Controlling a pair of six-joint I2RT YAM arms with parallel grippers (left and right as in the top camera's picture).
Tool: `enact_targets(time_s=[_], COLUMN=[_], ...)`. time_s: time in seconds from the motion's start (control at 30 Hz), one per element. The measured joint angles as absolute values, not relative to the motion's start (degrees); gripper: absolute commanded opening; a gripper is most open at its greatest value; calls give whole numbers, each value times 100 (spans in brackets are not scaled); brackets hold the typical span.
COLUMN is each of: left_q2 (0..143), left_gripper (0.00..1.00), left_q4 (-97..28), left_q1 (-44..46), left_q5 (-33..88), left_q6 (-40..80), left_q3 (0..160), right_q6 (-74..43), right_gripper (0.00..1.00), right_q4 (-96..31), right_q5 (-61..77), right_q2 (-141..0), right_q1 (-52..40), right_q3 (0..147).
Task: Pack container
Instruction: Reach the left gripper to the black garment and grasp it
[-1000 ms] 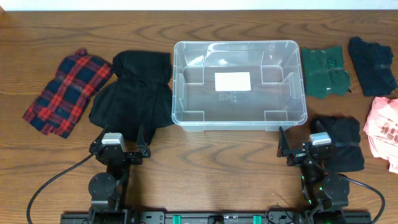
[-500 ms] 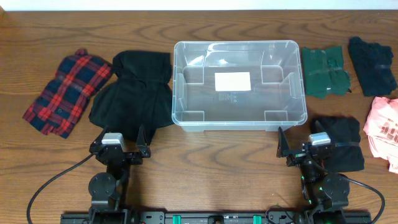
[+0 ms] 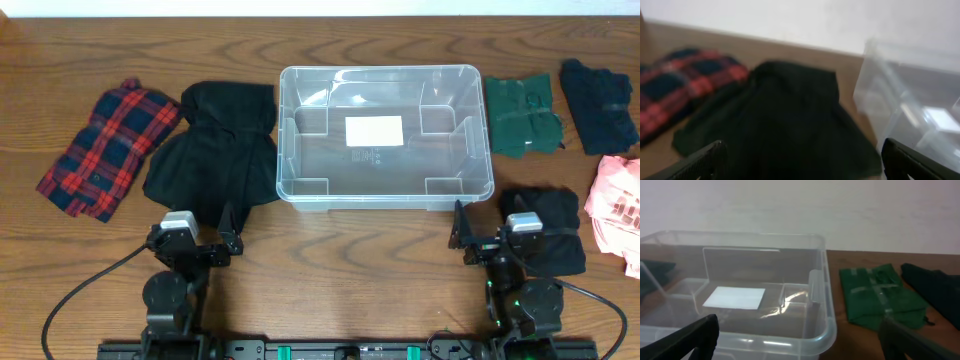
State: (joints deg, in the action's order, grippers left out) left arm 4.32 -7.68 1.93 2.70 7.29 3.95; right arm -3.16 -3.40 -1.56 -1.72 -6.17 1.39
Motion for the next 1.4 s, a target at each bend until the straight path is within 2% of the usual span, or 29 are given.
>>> enact_targets(time_s=[0.2, 0.37, 0.57, 0.73, 0.9, 1.2, 1.4], left_q2=[1439, 2668, 4329, 5846, 6956, 7872, 9236], left_gripper=[98, 98, 98, 98, 98, 98, 98], left_q4=[-1321, -1946, -3516, -5518, -6613, -5671, -5308], left_q1=[193, 193, 193, 134, -204, -1343, -1682], left_q5=[257, 257, 257, 486, 906, 1151, 1625], left_q6=[775, 777, 792, 792, 670, 467, -193], left_q3=[1264, 2650, 4416, 6152, 7655, 8554, 8567], right_q6=[-399, -414, -447, -486, -504, -617, -685], right_gripper=[99, 99, 99, 99, 99, 99, 99], right_q4=[-355, -569, -1671, -2847, -3535, -3625, -3747], right_q5=[-399, -537, -698, -755, -696, -602, -598], right_q2=[-875, -1940, -3559, -4836, -5605, -5771, -5771], right_q1=[-617, -617, -607, -327, 5, 550, 716], right_q3=[722, 1612, 3133, 4449, 5299, 5459, 5459])
